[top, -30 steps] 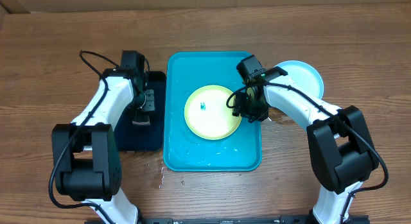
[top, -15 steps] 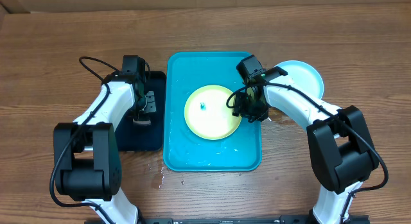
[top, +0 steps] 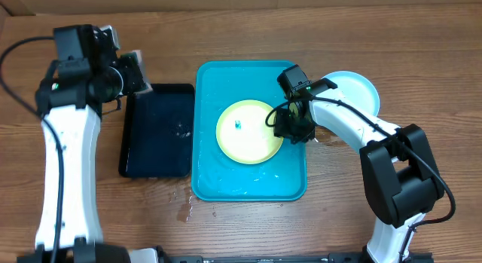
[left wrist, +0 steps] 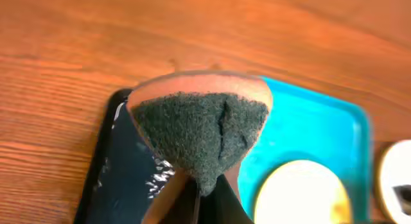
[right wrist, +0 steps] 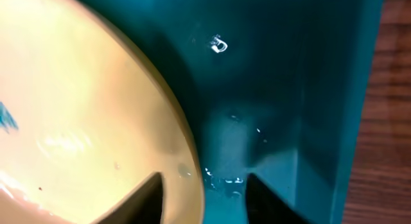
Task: Clean dirty plates on tray and stack at the side
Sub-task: 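Grasp the sponge from the black tray with the left gripper, then move the sponge with the left gripper onto the yellow plate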
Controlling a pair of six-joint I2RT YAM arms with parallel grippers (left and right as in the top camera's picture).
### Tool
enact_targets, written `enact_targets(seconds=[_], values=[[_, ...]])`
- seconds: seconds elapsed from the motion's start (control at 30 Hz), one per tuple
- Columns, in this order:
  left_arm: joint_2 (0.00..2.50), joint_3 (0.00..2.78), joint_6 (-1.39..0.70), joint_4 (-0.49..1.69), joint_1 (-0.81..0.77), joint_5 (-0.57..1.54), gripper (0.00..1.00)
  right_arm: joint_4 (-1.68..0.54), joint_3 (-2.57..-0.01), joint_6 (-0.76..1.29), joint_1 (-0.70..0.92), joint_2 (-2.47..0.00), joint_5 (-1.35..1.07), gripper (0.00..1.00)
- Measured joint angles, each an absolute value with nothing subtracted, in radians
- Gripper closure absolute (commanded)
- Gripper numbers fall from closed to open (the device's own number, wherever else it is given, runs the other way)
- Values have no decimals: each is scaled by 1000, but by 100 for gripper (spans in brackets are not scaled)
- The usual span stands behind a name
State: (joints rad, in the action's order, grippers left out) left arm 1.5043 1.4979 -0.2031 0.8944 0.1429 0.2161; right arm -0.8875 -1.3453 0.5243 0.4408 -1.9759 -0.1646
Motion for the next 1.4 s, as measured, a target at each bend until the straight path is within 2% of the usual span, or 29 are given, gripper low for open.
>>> enact_targets(seconds=[0.07,0.1,0.13,0.17,0.43,0.63,1.0,1.07,1.13,1.17,1.3,1.4], values=[[1480,1499,-199,915,127,229,96,-883,-1345,526,441,-1976,-166,68],[1481,1499,-194,927,123,230,96,-883,-1345,526,441,-1976,-166,73],[1491,1498,-184,948,117,229,96,-883,-1345,527,441,-1976,-165,90],[1502,1495,-179,957,117,228,96,-882,-1345,525,441,-1976,-166,96],[1562,1379,-145,920,117,202,96,-841,-1345,527,455,-1976,-228,96],[1656,1361,-157,918,83,206,96,-830,-1345,527,485,-1976,-241,92],[1692,1391,-208,836,-229,214,96,-794,-1345,527,523,-1976,-248,91],[1719,1394,-214,825,-279,218,96,-794,-1345,527,533,-1976,-248,88],[1755,1394,-218,821,-310,221,96,-794,-1345,526,540,-1976,-250,73],[1784,1394,-221,822,-322,221,96,-793,-1345,526,543,-1976,-252,71],[1838,1394,-230,821,-326,221,96,-793,-1345,527,544,-1976,-253,70],[1840,1395,-230,814,-319,216,96,-794,-1345,527,544,-1976,-250,74]])
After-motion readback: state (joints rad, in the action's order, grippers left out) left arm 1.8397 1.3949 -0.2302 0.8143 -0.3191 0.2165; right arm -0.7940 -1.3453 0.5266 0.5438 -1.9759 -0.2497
